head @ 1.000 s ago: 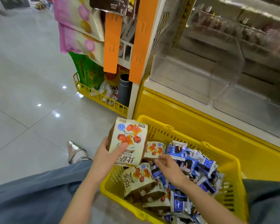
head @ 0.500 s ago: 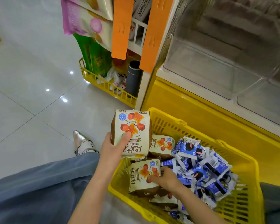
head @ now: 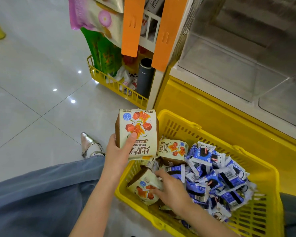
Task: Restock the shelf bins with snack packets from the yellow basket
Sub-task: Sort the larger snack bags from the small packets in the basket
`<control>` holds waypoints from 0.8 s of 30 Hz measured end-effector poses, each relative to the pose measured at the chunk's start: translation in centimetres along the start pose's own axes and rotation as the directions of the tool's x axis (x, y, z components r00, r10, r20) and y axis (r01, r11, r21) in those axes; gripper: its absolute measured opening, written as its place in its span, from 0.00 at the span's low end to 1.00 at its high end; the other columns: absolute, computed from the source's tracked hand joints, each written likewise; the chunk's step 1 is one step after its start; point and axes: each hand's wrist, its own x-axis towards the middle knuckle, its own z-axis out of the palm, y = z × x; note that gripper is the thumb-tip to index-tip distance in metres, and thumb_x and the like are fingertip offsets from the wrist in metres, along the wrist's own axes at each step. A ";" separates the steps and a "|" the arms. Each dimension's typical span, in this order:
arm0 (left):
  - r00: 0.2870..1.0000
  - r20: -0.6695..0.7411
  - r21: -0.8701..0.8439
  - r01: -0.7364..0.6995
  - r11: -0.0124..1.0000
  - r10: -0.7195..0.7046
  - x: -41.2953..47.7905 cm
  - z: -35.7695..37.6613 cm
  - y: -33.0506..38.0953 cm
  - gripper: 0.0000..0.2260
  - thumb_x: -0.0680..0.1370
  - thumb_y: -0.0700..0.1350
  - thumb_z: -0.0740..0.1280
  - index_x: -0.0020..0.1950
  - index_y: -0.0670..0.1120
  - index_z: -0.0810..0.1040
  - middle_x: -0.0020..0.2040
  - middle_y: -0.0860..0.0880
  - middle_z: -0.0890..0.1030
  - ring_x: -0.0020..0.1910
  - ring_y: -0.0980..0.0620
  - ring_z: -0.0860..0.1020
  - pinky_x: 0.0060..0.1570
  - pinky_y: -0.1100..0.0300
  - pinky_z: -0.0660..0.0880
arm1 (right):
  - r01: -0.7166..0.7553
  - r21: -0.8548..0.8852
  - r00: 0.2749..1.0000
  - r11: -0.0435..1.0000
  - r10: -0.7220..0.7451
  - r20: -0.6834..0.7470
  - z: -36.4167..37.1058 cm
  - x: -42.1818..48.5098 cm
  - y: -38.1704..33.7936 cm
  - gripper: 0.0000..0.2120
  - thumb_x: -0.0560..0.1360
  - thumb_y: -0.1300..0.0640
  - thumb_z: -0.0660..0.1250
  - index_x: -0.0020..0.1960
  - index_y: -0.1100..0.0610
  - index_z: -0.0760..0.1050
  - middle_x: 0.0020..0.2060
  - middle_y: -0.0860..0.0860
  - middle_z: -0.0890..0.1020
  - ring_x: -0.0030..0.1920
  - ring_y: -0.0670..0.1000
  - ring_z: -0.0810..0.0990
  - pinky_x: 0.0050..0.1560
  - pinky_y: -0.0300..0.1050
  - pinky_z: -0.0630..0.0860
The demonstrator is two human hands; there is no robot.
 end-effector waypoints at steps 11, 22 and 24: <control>0.999 0.030 0.067 0.022 0.998 -0.024 0.3 -0.3 -1.1 0.10 0.72 0.52 0.70 0.49 0.57 0.72 0.45 0.54 0.82 0.39 0.60 0.82 0.30 0.68 0.76 | -0.019 0.165 0.997 0.986 0.031 -0.069 -1.7 4.0 1.4 0.19 0.76 0.48 0.65 0.65 0.53 0.69 0.59 0.49 0.76 0.58 0.47 0.75 0.56 0.42 0.73; 0.998 0.028 0.091 0.053 0.994 -0.056 0.8 -0.1 -1.8 0.11 0.72 0.53 0.70 0.51 0.56 0.72 0.48 0.53 0.83 0.42 0.56 0.83 0.35 0.63 0.79 | -0.144 -0.306 0.985 0.941 0.165 0.042 0.9 4.1 5.9 0.29 0.76 0.44 0.63 0.72 0.55 0.61 0.66 0.52 0.69 0.67 0.52 0.64 0.69 0.43 0.59; 0.997 0.033 0.108 0.063 0.992 -0.066 0.9 0.0 -2.0 0.12 0.71 0.54 0.70 0.51 0.56 0.72 0.48 0.52 0.83 0.43 0.55 0.83 0.38 0.59 0.81 | -0.153 -0.320 0.987 0.935 0.163 0.005 0.9 4.4 5.6 0.28 0.74 0.44 0.65 0.70 0.54 0.63 0.64 0.51 0.72 0.64 0.52 0.67 0.66 0.43 0.63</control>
